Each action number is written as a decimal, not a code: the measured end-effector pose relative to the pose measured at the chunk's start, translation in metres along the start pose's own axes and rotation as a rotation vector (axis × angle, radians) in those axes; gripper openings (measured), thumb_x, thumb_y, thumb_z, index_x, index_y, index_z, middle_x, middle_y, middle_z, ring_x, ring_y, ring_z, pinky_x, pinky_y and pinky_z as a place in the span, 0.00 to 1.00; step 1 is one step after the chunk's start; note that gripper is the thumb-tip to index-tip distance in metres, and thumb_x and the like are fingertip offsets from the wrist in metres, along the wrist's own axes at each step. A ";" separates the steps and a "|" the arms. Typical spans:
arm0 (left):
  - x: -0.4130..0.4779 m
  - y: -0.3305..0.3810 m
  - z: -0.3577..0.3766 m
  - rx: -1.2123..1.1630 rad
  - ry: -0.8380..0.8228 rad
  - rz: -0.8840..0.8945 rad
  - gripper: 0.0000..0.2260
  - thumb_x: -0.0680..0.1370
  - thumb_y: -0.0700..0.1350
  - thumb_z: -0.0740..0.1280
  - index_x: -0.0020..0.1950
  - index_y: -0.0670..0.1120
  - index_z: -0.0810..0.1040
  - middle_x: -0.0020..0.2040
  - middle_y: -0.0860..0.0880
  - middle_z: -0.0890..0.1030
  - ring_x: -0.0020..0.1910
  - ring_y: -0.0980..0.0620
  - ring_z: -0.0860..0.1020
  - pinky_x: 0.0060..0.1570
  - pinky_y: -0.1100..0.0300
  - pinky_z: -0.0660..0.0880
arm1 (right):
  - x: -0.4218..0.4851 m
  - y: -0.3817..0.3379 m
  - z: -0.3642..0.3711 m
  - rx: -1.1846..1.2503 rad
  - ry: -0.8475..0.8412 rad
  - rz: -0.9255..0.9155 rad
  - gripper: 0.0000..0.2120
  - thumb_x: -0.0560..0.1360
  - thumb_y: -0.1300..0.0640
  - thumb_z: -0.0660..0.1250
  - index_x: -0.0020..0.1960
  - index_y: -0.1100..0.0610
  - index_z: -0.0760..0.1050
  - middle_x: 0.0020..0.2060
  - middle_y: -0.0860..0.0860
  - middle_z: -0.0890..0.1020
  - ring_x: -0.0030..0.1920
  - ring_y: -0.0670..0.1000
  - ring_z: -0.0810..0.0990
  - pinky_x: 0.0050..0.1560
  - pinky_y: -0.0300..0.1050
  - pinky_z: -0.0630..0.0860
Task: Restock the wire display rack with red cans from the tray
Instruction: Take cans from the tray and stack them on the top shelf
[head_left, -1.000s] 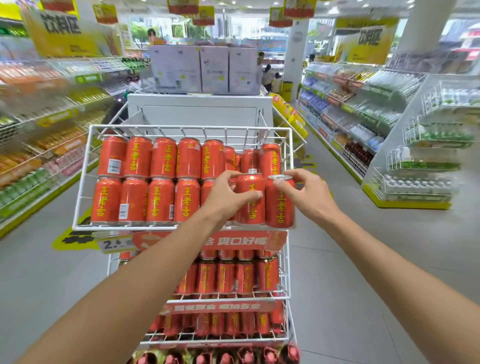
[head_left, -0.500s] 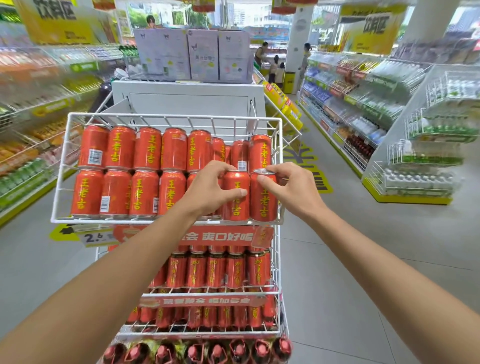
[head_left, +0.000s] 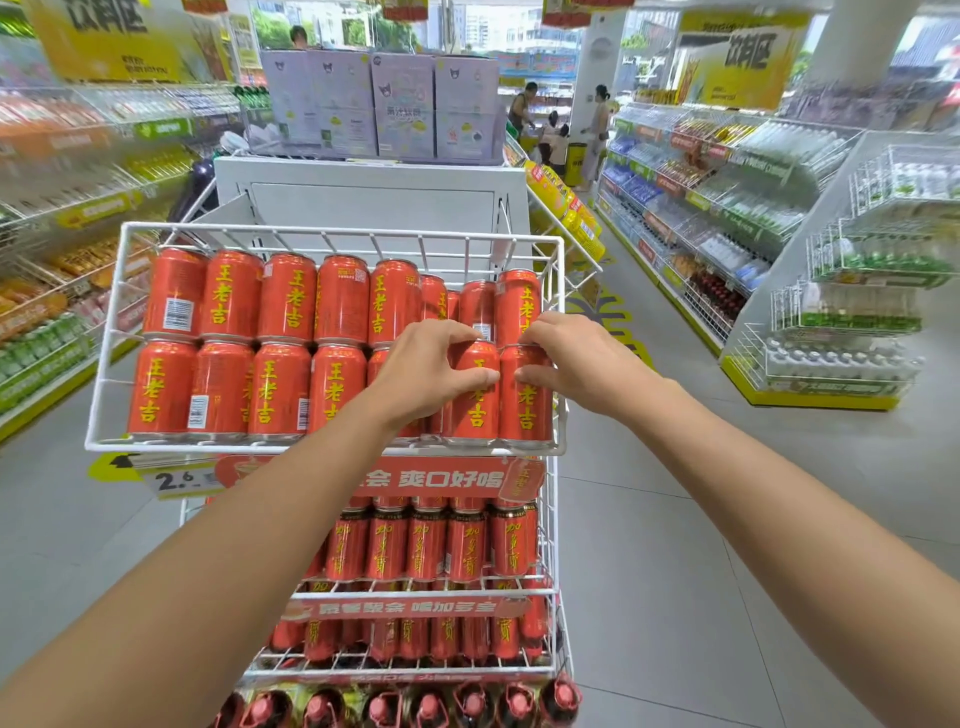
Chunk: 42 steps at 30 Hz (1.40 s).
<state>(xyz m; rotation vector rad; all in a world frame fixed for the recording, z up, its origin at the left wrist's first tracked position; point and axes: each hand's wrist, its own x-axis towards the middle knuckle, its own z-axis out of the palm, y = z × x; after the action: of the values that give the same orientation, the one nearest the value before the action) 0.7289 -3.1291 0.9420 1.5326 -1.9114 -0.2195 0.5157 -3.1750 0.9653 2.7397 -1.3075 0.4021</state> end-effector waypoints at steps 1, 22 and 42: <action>0.001 0.000 0.001 0.009 -0.006 0.010 0.28 0.72 0.58 0.78 0.68 0.46 0.81 0.63 0.49 0.84 0.63 0.51 0.80 0.64 0.52 0.76 | 0.002 0.000 0.000 -0.018 -0.015 -0.005 0.19 0.79 0.45 0.70 0.61 0.58 0.78 0.52 0.53 0.78 0.51 0.58 0.79 0.52 0.57 0.78; -0.014 0.024 -0.045 0.501 -0.215 -0.003 0.27 0.82 0.63 0.60 0.74 0.46 0.71 0.71 0.44 0.76 0.69 0.43 0.75 0.64 0.42 0.76 | -0.016 -0.045 -0.033 -0.123 -0.043 0.106 0.20 0.83 0.43 0.60 0.62 0.59 0.75 0.58 0.56 0.77 0.61 0.58 0.77 0.50 0.52 0.74; -0.240 0.015 -0.165 0.589 -0.291 0.100 0.31 0.80 0.70 0.50 0.60 0.45 0.75 0.60 0.42 0.80 0.60 0.39 0.78 0.57 0.41 0.78 | -0.181 -0.222 -0.068 -0.192 -0.106 0.358 0.30 0.81 0.35 0.58 0.69 0.57 0.73 0.65 0.60 0.76 0.66 0.63 0.74 0.62 0.60 0.75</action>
<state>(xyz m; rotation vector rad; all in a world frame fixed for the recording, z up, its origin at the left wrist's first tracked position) 0.8346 -2.8602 0.9818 1.8428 -2.4216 0.1981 0.5646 -2.8857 0.9914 2.4003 -1.7684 0.1425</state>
